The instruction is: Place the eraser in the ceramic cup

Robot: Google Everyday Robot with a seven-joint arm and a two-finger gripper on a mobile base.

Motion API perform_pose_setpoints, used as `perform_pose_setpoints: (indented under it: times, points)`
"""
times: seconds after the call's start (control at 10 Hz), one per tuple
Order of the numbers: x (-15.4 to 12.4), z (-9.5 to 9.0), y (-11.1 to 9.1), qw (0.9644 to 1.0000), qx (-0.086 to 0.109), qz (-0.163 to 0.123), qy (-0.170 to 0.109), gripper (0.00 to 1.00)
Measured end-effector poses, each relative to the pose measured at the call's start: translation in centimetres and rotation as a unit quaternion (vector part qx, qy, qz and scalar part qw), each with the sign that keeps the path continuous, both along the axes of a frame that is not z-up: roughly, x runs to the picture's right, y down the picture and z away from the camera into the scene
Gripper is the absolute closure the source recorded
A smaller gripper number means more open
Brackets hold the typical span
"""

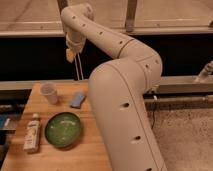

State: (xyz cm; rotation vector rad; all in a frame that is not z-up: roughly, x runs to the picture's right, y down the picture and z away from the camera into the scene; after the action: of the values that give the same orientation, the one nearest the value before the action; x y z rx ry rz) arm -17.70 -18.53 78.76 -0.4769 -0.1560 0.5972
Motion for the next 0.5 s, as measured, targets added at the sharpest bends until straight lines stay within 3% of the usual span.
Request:
perform_pose_setpoints:
  times: [0.5]
  points:
    - [-3.9, -1.6, -0.2, 0.9974, 0.01, -0.024, -0.068, 1.0]
